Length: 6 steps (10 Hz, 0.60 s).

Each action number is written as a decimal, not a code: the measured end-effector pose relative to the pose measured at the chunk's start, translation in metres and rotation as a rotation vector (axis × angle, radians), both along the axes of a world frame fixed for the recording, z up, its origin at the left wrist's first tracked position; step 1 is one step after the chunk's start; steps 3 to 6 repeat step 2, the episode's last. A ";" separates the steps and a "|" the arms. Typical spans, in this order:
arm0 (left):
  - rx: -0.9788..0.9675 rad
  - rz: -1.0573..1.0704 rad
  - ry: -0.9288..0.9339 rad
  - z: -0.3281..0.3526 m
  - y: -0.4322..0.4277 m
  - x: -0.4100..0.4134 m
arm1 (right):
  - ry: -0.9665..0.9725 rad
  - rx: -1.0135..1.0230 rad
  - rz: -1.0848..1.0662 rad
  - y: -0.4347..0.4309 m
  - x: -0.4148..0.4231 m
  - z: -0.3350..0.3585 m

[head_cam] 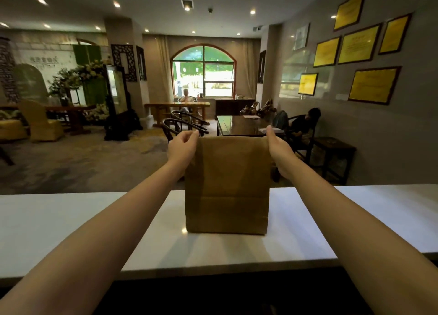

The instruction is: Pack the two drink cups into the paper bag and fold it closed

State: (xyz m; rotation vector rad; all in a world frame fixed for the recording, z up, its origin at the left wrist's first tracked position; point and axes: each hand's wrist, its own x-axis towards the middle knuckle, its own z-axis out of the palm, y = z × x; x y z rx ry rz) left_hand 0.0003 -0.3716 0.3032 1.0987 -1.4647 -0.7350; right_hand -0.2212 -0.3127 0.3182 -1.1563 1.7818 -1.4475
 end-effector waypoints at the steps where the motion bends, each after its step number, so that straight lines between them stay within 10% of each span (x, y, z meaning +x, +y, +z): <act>1: -0.037 0.134 -0.245 0.006 -0.001 0.001 | 0.056 0.015 0.004 0.009 -0.004 0.005; 2: -0.065 0.247 -0.489 0.014 0.002 0.003 | 0.204 -0.014 -0.014 0.033 -0.008 0.018; 6: -0.065 0.247 -0.489 0.014 0.002 0.003 | 0.204 -0.014 -0.014 0.033 -0.008 0.018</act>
